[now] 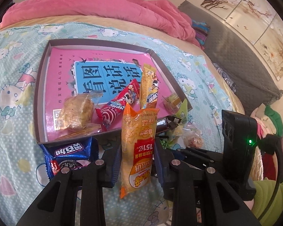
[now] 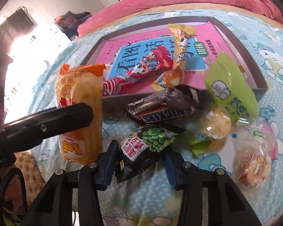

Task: Organize snacks
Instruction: 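Lift and carry the orange cake bag toward the tray while the right tool carries the green bag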

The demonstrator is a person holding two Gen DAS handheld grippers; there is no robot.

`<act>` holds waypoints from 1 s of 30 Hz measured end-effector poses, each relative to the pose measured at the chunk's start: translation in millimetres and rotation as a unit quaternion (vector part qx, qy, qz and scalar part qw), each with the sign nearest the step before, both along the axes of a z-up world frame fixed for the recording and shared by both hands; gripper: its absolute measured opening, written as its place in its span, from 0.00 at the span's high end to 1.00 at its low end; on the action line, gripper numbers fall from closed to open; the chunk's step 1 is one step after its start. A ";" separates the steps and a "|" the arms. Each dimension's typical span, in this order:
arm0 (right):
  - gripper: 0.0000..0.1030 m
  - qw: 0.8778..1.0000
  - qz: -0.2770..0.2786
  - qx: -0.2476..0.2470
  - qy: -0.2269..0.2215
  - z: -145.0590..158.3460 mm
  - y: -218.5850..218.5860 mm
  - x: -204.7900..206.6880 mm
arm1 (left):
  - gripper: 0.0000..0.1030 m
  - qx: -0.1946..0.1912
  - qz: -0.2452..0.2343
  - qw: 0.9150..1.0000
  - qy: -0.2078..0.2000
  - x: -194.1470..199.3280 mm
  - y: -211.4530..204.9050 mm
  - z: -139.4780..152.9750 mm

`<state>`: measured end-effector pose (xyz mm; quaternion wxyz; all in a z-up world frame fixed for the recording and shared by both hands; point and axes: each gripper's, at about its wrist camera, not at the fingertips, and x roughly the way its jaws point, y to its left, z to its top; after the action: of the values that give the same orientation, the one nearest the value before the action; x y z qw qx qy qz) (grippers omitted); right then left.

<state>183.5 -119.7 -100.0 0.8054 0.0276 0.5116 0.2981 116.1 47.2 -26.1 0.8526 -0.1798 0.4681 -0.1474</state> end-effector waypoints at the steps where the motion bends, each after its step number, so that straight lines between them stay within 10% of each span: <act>1: 0.57 1.000 0.001 0.006 0.001 -0.5 -0.9 1.4 | 0.69 0.000 0.002 1.000 -0.001 0.0 0.4 0.4; 30: 0.61 0.997 0.020 0.063 -0.047 51.9 -40.5 -15.3 | 0.69 -0.021 0.110 0.992 -0.062 -10.9 66.3 28.2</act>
<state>168.2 -160.2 -48.1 0.8188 0.0535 0.4544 0.3469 105.2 113.6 2.1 0.8871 -0.2384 0.3883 -0.0733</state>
